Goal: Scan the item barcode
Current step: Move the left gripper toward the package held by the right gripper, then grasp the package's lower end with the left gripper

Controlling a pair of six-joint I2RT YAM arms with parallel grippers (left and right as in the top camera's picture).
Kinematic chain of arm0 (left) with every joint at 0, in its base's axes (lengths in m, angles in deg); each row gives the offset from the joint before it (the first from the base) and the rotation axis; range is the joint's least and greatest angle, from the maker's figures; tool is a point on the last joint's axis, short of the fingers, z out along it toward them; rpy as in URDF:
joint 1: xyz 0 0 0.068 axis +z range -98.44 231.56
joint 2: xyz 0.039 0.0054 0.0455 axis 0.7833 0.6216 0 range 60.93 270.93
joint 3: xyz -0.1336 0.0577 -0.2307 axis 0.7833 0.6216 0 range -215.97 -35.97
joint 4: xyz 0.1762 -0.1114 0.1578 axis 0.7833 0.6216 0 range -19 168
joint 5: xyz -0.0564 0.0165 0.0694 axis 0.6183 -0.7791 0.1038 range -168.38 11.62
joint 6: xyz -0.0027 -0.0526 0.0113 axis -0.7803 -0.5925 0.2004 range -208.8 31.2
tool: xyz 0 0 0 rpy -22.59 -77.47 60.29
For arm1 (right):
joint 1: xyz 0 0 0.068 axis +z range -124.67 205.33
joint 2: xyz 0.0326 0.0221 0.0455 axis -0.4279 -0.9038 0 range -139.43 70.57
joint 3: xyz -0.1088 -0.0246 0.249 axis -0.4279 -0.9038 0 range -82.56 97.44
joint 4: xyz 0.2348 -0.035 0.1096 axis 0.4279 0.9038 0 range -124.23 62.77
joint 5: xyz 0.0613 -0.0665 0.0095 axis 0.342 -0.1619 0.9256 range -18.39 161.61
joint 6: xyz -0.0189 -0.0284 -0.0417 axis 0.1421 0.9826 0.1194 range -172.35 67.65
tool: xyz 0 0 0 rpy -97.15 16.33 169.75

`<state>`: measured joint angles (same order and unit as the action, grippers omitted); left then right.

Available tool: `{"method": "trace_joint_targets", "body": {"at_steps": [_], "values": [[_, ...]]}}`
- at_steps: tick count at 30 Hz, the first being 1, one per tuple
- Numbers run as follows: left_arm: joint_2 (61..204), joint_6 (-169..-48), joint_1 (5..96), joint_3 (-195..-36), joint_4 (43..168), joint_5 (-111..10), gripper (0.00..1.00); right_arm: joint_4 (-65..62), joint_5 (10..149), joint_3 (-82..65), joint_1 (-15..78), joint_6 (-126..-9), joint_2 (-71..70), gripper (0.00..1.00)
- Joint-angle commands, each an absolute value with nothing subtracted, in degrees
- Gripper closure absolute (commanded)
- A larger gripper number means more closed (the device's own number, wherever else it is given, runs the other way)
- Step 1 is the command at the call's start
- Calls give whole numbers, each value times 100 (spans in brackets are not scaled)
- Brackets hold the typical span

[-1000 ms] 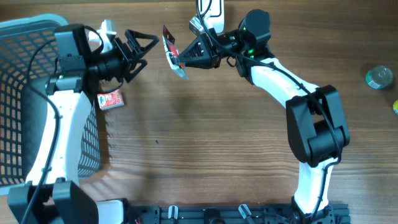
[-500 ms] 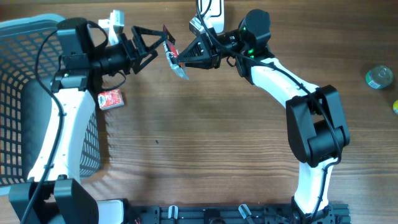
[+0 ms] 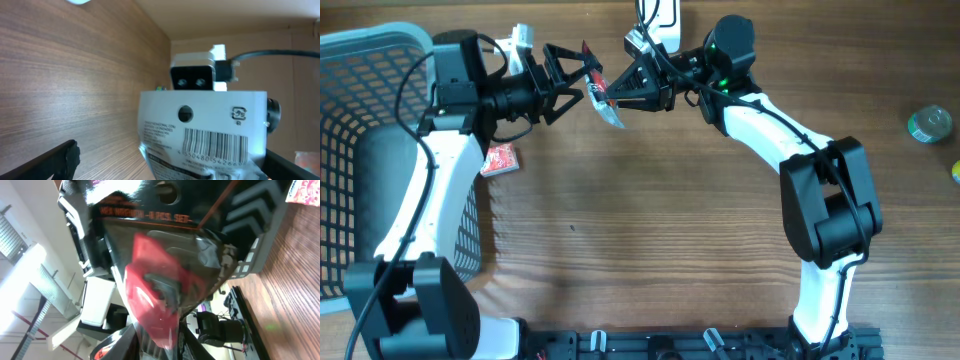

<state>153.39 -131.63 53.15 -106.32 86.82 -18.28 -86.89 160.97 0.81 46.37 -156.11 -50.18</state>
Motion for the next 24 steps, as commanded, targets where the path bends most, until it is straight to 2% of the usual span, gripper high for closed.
{"method": "trace_joint_targets", "body": {"at_steps": [1, 5, 8, 13, 17, 21, 24], "values": [[15449, -13449, 5212, -10647, 8655, -1776, 4, -8709, 16364, 143, 4598, -15653, -4998, 77], [15449, -13663, 5090, -10647, 8467, -1776, 19, -8706, 16364, 143, 4598, -15653, -4998, 77], [15449, -13945, 5037, -10647, 8308, -1800, 23, -8709, 16364, 143, 4598, -15651, -4998, 77], [15449, -14057, 5029, -10647, 8275, -1796, 34, -8706, 16364, 143, 4598, -15653, -4998, 77], [15449, -14183, 5029, -10647, 8277, -1791, 50, -8706, 16364, 143, 4598, -15657, -4998, 77], [15449, -14245, 5029, -10647, 8277, -1774, 55, -8706, 16364, 143, 4598, -15657, -4998, 77], [15449, -14245, 5029, -10647, 8277, -1774, 62, -8706, 16364, 143, 4598, -15672, -4998, 77]]}}
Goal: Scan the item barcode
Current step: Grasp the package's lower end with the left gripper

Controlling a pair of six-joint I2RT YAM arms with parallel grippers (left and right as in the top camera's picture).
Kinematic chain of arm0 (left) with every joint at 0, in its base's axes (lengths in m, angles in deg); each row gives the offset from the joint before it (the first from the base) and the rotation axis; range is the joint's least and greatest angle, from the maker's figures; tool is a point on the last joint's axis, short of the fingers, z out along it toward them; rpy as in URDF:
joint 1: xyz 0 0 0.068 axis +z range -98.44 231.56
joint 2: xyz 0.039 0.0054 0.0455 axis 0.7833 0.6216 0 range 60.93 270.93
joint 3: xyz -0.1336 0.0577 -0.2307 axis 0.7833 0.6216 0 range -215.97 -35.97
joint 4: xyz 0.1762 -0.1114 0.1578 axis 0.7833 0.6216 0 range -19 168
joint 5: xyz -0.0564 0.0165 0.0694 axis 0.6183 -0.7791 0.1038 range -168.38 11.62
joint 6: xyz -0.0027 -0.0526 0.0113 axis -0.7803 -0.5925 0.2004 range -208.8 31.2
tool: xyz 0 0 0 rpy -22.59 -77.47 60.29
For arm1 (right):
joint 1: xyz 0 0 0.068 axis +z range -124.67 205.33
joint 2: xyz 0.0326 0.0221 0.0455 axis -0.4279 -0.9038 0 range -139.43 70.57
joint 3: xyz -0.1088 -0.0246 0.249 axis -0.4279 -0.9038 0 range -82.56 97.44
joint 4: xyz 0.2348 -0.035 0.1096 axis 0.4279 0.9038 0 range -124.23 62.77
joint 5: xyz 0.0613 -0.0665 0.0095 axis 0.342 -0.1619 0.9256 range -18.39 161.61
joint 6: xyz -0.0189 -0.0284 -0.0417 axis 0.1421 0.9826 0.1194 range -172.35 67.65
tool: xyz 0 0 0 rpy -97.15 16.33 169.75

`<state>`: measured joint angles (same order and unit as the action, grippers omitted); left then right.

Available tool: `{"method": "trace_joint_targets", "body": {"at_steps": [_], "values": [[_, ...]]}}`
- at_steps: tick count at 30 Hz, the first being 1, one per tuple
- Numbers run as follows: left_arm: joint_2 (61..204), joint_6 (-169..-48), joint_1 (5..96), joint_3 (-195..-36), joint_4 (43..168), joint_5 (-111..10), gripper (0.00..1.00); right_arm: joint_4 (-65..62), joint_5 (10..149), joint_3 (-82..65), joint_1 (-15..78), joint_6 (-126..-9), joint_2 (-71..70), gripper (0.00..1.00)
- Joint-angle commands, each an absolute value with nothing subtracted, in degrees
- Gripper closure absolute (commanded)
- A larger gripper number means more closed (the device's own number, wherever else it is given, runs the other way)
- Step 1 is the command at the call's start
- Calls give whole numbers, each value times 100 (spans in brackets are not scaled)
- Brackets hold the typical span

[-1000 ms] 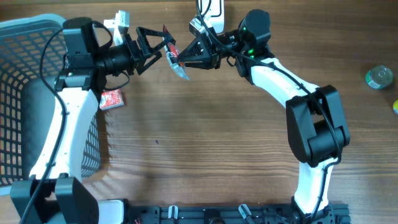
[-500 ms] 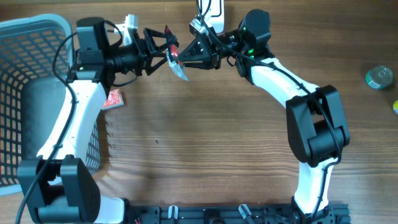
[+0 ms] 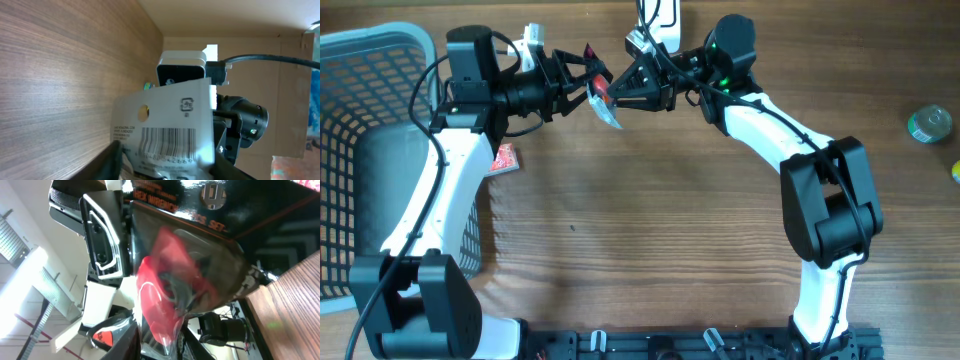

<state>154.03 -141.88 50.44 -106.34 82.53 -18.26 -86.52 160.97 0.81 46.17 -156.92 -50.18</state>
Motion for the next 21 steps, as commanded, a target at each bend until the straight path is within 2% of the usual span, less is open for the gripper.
{"method": "trace_joint_targets", "body": {"at_steps": [1, 2, 9, 13, 21], "values": [[15449, -14242, 5029, -10647, 8282, -1774, 64, -8706, 16364, 143, 4598, -15672, -4998, 77], [15449, -14242, 5029, -10647, 8314, -1776, 71, -8706, 16364, 143, 4598, -15672, -4998, 76], [15449, -14240, 5046, -10647, 8410, -1776, 95, -8709, 16364, 143, 4598, -15672, -4998, 74], [15449, -14240, 5046, -10647, 8410, -1776, 96, -8709, 16364, 143, 4598, -15675, -4998, 74], [15449, -14242, 5179, -10647, 8410, -1774, 96, -8709, 16386, 143, 4598, -15631, -4998, 67]]}}
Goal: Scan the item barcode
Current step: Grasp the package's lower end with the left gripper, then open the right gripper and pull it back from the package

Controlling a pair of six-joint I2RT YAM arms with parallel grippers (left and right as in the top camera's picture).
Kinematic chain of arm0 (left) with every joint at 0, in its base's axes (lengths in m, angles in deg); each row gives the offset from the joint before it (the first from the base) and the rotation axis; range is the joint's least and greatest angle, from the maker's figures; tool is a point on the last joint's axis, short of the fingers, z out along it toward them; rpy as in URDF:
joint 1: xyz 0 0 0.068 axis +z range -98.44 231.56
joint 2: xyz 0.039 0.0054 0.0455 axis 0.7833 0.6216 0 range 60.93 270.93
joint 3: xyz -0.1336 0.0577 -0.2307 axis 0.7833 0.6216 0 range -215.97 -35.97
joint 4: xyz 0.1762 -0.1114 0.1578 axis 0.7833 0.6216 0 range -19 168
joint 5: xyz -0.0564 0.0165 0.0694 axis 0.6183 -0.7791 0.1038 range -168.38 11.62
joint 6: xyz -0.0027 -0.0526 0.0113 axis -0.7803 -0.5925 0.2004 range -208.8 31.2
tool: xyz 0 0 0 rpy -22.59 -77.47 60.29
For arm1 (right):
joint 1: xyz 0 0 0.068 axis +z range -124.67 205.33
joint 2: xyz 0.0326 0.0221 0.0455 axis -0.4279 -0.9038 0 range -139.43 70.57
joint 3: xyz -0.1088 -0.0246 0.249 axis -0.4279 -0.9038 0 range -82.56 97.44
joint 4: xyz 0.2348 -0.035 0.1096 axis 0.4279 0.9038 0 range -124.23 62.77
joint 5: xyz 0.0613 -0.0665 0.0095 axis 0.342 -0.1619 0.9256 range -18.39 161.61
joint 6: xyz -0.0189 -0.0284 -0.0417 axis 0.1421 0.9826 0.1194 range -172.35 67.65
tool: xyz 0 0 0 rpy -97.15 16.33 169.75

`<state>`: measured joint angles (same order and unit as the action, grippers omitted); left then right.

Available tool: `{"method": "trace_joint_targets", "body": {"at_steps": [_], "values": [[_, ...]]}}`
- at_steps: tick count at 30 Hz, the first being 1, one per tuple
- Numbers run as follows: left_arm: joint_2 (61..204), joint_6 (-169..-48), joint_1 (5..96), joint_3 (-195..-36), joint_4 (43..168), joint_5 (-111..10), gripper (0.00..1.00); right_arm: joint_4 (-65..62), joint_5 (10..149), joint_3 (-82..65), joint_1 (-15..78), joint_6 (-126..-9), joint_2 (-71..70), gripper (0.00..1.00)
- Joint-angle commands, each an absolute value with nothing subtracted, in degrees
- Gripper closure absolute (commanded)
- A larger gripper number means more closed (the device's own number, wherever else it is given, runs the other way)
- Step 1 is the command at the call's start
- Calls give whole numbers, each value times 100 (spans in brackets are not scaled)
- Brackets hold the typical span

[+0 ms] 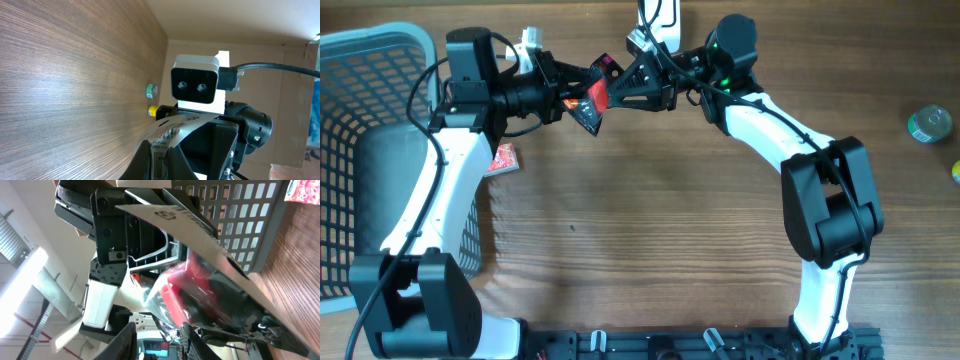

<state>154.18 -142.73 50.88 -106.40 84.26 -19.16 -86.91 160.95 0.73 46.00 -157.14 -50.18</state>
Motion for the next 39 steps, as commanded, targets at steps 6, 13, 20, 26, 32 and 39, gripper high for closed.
{"method": "trace_joint_targets", "body": {"at_steps": [6, 13, 20, 26, 32, 39], "values": [[15446, -14509, 5503, -10647, 8747, -1765, 96, -8706, 16407, 140, 4532, -15563, -4998, 62], [15446, -15665, 5542, -10649, 8734, -1555, 96, -8669, 16414, 140, 4388, -15305, -5007, 51], [15446, -17256, 5254, -10649, 8730, -1518, 96, -7056, 16423, 140, 4228, -14171, -5007, 49], [15446, -18688, 4900, -10649, 8734, -1516, 96, -5498, 16016, 140, 4139, -13076, -5009, 48], [15435, -20649, 4574, -10649, 8734, -1328, 96, -3638, 15127, 140, 4110, -11797, -5009, 47], [15435, -21379, 4526, -10649, 8695, -1260, 96, -1529, 13439, 140, 4110, -10750, -5009, 47]]}}
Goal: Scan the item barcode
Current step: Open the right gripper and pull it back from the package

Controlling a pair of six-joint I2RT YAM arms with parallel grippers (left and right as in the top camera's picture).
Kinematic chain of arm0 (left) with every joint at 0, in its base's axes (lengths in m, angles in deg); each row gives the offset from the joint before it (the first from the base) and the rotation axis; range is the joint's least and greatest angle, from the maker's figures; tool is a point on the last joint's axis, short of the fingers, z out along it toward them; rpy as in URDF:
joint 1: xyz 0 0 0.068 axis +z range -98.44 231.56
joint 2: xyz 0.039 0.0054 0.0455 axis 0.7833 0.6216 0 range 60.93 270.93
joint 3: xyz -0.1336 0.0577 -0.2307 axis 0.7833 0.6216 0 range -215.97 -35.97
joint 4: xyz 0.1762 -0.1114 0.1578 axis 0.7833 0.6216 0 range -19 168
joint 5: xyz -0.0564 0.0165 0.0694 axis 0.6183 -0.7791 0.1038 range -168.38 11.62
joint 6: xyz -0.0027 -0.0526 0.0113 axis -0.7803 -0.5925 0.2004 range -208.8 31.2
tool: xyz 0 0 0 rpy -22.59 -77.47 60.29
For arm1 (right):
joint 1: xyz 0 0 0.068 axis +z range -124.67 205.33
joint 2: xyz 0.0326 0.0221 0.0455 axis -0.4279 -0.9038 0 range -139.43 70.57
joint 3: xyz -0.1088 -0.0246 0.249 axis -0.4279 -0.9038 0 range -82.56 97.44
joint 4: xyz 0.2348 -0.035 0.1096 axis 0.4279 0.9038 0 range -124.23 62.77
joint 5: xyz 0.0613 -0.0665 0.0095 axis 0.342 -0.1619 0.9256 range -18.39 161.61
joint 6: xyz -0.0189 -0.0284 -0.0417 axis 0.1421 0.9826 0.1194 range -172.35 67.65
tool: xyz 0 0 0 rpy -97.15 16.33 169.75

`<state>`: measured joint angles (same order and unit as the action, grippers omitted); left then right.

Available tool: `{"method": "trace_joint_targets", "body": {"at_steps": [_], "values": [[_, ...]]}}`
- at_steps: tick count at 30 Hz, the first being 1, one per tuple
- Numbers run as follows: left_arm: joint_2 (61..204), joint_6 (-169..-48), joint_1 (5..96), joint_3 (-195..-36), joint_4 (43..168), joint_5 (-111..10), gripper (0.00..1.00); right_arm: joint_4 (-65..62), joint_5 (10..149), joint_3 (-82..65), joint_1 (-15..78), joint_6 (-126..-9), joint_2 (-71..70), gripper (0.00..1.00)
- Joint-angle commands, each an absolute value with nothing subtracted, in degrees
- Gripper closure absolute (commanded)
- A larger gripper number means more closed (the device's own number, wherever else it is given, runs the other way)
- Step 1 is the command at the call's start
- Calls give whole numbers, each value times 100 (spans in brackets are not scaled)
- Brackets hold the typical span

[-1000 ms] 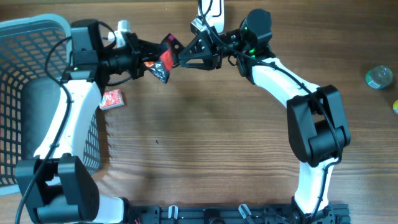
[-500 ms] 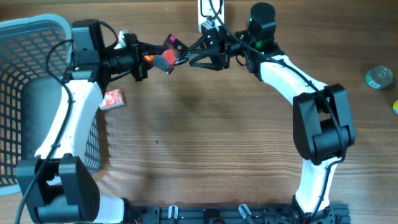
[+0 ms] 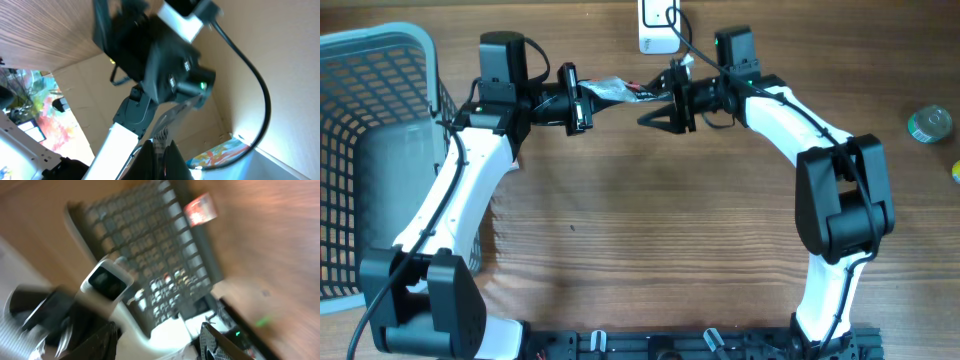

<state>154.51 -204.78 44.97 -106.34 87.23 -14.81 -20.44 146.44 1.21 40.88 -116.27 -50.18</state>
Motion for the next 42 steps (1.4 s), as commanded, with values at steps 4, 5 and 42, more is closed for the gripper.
{"method": "trace_joint_targets", "body": {"at_steps": [4, 5, 42], "values": [[15435, -21379, 4644, -10649, 8692, -1260, 96, -851, 12823, 140, 4112, -10339, -5009, 47], [15435, -21379, 4685, -10649, 8692, -1262, 96, -759, 12762, 140, 4110, -10263, -5009, 46], [15438, -19549, 4795, -10649, 10863, -3610, 96, 642, 11665, 154, 4025, -3157, -5005, 35]]}}
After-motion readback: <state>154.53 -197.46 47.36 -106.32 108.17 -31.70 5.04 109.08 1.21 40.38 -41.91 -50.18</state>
